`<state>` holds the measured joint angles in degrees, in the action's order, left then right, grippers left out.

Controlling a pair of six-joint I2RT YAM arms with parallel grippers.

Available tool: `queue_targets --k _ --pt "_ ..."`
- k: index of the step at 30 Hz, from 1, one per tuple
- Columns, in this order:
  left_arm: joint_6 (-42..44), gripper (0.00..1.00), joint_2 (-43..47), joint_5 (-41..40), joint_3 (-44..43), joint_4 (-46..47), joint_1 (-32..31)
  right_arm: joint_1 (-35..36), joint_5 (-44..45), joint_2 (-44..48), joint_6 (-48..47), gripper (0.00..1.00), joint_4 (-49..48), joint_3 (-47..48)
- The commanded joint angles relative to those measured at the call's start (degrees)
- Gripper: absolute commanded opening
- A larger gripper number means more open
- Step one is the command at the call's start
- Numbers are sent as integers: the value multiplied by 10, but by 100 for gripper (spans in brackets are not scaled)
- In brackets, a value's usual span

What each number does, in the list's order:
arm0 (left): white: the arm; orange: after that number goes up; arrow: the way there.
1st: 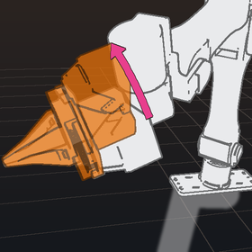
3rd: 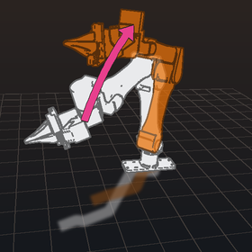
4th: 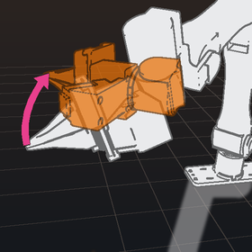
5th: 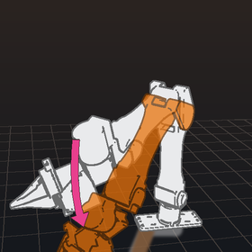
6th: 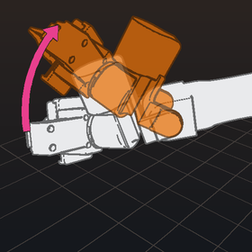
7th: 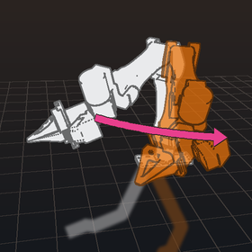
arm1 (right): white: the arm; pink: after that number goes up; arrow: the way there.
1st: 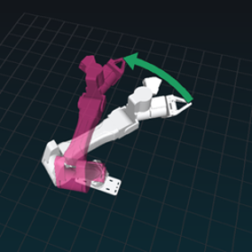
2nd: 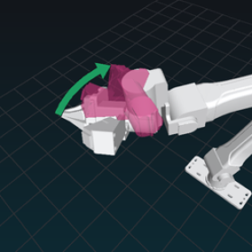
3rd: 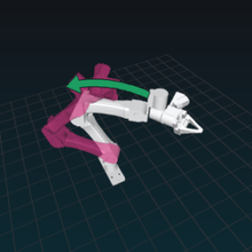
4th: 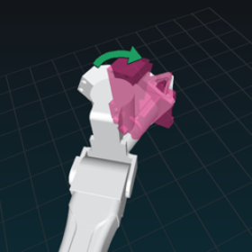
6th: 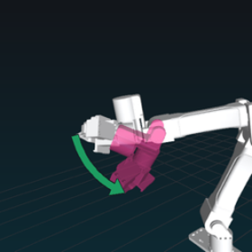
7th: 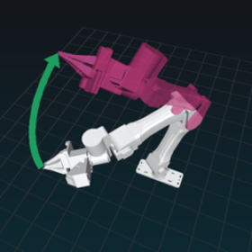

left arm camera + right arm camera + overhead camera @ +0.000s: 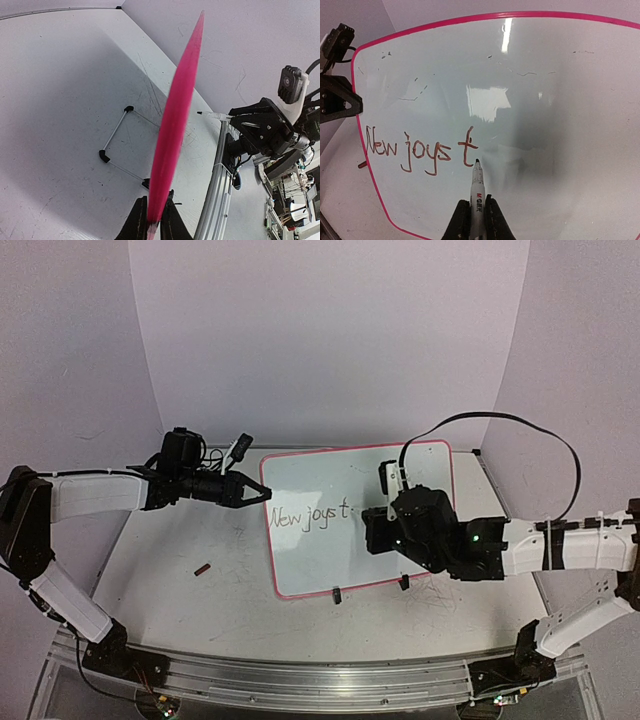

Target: Write a sentence on the whiteboard

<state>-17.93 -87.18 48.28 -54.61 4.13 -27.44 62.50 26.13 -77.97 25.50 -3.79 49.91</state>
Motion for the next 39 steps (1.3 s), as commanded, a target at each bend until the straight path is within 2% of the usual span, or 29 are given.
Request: queue_targets --k 1,27,34,39 --pt "2 9 11 13 -8 -4 -14 -1 -8 -20 -6 0 -34 22" --pt "4 9 8 13 -9 -6 -15 -7 39 -35 14 0 -10 26" --pt "4 9 7 14 -9 -6 -15 -7 26 -1 -13 0 -40 31" --pt "4 9 8 14 -9 -6 -15 -18 32 -19 -23 0 -40 52"
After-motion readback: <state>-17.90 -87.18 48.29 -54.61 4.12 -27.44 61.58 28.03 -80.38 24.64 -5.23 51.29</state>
